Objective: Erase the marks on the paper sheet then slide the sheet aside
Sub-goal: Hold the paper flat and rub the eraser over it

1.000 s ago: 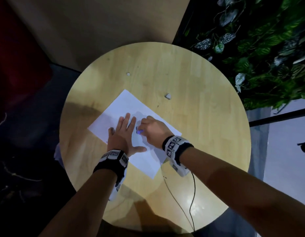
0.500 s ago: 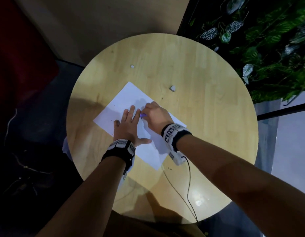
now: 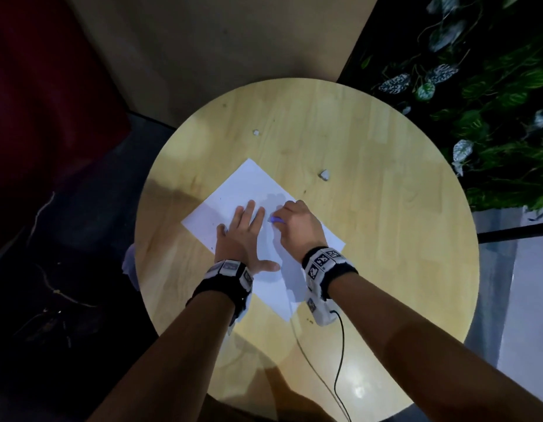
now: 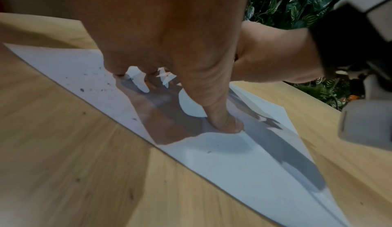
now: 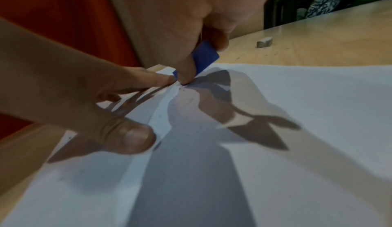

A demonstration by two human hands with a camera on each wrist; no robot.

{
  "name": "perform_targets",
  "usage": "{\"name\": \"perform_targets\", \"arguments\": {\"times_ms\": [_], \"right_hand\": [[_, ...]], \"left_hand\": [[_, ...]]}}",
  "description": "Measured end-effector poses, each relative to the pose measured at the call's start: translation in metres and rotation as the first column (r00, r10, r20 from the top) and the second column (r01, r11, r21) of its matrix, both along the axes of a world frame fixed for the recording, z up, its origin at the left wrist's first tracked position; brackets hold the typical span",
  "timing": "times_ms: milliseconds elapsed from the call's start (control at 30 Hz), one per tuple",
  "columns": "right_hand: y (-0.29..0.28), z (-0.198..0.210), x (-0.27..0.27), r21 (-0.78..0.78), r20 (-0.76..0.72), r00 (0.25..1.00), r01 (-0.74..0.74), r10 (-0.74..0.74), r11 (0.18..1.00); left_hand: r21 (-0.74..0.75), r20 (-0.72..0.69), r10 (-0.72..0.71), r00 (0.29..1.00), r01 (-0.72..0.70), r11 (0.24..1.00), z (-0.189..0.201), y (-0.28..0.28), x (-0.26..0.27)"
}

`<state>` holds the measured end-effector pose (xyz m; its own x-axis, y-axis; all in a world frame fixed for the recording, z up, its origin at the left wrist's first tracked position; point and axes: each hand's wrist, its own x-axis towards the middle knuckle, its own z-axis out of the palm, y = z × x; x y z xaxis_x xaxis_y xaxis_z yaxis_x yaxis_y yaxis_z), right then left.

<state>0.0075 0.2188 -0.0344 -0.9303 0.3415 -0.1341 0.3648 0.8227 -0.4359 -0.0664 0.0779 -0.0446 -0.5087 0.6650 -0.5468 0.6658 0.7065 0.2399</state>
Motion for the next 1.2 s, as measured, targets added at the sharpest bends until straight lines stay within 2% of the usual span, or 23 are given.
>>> {"name": "perform_targets", "arguments": {"times_ms": [100,233,267,367,433,600,767,833,933,1000,1133,1200], "right_hand": [[-0.009,0.001,0.013,-0.014,0.007,1.000,-0.027,0.027,1.000],[-0.013,0.002,0.033,-0.031,0.016,0.976,-0.217,0.217,0.976],[-0.008,0.000,0.026,-0.033,0.022,0.978,-0.207,0.208,0.978],[0.005,-0.001,0.001,-0.006,0.016,0.998,-0.056,0.056,0.998],[0.001,-0.001,0.002,-0.021,-0.005,1.000,0.002,-0.002,1.000],[-0.008,0.005,0.036,-0.128,0.021,0.989,-0.142,0.146,0.982],[0.012,0.000,-0.001,-0.104,-0.014,0.996,0.092,-0.093,0.990],[0.003,-0.003,0.012,-0.102,-0.014,0.996,0.086,-0.088,0.991],[-0.010,0.001,0.050,-0.112,-0.004,0.999,-0.047,0.046,0.993],[-0.002,0.003,0.043,-0.114,0.010,0.996,-0.088,0.089,0.990],[0.015,0.002,-0.005,-0.073,0.031,0.998,0.052,-0.050,0.996],[0.007,0.001,0.006,-0.079,0.025,0.997,0.074,-0.072,0.994]], "left_hand": [[0.001,-0.001,-0.006,1.000,0.006,1.000,-0.002,0.000,0.000],[0.003,-0.019,-0.011,1.000,0.011,1.000,-0.004,0.001,0.000],[-0.001,-0.019,-0.012,1.000,0.012,1.000,-0.003,0.001,0.001],[-0.015,0.001,-0.017,1.000,0.017,1.000,-0.001,0.002,0.001],[-0.010,-0.002,-0.015,1.000,0.015,1.000,-0.001,0.001,0.000],[-0.005,-0.026,-0.022,0.999,0.022,1.000,-0.003,0.001,0.002],[-0.013,-0.013,-0.024,1.000,0.024,1.000,-0.001,0.001,0.001],[-0.004,-0.009,-0.018,1.000,0.018,1.000,-0.001,0.001,0.001],[0.011,-0.017,-0.011,1.000,0.012,1.000,-0.002,0.000,0.002],[0.009,-0.028,-0.024,0.999,0.024,1.000,-0.001,0.001,0.001],[-0.006,-0.030,-0.036,0.999,0.036,0.999,-0.001,0.003,0.000],[-0.002,-0.036,-0.033,0.999,0.033,0.999,-0.001,0.002,0.001]]}}
